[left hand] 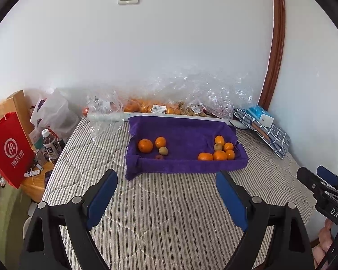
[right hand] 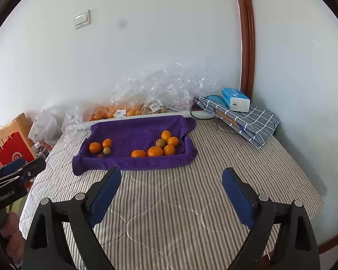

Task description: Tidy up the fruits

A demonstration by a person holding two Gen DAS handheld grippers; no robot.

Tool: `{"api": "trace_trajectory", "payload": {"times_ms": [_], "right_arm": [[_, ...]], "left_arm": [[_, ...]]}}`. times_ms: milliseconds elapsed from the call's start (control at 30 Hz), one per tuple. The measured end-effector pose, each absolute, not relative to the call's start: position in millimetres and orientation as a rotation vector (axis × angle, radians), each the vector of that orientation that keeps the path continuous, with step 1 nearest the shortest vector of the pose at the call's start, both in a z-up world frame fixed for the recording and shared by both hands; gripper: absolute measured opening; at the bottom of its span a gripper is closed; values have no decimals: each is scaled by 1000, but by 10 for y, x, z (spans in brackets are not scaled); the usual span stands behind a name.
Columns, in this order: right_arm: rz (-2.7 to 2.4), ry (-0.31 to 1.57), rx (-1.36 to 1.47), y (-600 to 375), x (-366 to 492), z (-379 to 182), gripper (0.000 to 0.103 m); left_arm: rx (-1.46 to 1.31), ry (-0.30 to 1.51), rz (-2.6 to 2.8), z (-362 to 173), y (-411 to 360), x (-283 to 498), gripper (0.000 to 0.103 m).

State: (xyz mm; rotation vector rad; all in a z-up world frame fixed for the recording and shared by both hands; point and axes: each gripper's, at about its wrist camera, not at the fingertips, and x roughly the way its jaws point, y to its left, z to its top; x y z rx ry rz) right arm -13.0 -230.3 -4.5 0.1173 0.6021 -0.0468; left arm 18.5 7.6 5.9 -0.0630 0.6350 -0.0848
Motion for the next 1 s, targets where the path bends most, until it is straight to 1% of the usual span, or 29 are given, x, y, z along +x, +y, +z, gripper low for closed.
{"api": "trace_trajectory", "payload": {"times_ms": [1000], "right_arm": [[-53, 609, 126, -2279, -129, -85, 91]], "left_arm": [[-44, 618, -75, 102, 66, 152, 89]]}}
